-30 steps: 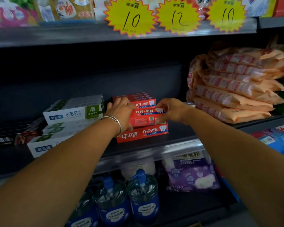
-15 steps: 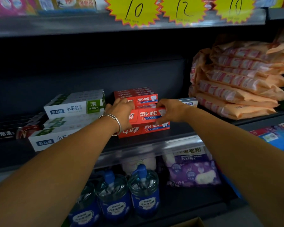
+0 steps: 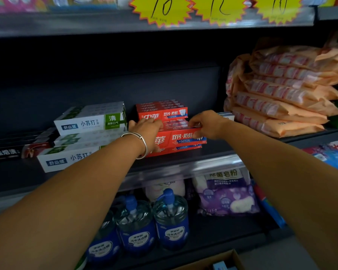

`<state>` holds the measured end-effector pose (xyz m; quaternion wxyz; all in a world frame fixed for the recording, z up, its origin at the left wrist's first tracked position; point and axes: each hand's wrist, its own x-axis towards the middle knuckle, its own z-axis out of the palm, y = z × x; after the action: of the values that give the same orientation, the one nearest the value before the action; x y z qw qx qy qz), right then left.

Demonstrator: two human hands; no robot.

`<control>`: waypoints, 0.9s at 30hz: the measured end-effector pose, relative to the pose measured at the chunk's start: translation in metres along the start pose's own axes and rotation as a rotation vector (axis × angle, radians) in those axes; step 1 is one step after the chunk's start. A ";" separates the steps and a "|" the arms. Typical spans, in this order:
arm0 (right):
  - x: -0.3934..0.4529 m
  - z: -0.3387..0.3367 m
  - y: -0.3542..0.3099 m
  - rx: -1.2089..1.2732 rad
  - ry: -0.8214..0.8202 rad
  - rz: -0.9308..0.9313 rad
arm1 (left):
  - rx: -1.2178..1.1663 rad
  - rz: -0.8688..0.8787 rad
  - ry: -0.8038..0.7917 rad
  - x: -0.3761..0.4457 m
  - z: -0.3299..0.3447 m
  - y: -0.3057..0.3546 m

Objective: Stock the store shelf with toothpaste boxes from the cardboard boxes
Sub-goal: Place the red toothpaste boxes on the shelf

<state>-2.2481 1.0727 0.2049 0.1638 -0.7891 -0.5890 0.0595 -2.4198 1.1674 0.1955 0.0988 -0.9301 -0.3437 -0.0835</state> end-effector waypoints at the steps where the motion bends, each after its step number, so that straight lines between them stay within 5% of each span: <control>1: 0.000 0.001 0.000 -0.016 0.008 0.002 | -0.018 -0.016 -0.018 0.001 0.000 -0.002; 15: 0.004 0.017 0.018 -0.416 -0.002 0.085 | -0.259 -0.042 -0.009 0.013 0.019 0.002; 27: 0.006 0.025 0.024 -0.319 0.068 0.171 | -0.337 -0.093 -0.009 0.018 0.021 0.014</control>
<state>-2.2316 1.0771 0.1738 0.0506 -0.8538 -0.5159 -0.0476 -2.3958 1.1733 0.1774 -0.0639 -0.9170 -0.3679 -0.1403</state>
